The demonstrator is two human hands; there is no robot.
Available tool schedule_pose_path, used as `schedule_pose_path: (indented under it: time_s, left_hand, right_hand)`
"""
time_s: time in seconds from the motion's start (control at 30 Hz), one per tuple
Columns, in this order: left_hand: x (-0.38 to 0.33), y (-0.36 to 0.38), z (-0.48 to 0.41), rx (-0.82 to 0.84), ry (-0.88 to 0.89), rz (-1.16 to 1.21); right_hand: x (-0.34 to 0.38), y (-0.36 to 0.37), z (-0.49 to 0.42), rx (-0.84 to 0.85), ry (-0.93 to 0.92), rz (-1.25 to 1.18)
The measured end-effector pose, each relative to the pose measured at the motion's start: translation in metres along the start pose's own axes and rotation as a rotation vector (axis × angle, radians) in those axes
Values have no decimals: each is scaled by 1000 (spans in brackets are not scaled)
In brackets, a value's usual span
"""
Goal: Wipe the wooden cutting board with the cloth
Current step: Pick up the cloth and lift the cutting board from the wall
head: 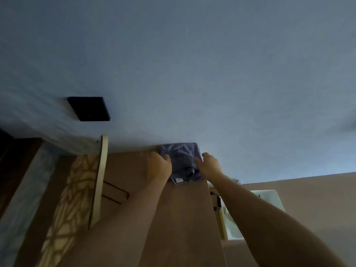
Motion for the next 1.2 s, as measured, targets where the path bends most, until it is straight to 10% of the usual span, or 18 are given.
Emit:
schedule_pose_path:
  time_s: [0.4,0.57,0.93,1.2]
  left_hand:
    - [39,62,-25,119,-315,278]
    - [22,40,-8,95,-393,554]
    - [-57,-182,130,-326,616,-118]
    - [45,-204,124,86,4,-270]
  right_hand:
    - [0,28,-49,82,257,-231]
    - [6,11,-20,322,278,-675]
    - [26,-38,86,398,79,-1051]
    - [62,13,152,393,6,-935]
Point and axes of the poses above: each hand's wrist, its own z-axis away from the middle knuckle, its own y-axis out of the palm, x = y × z, the point moved 5 cm from there along -z, towards the middle knuckle, and after that the axes turned 9 degrees about y, right-handed, at the moved point
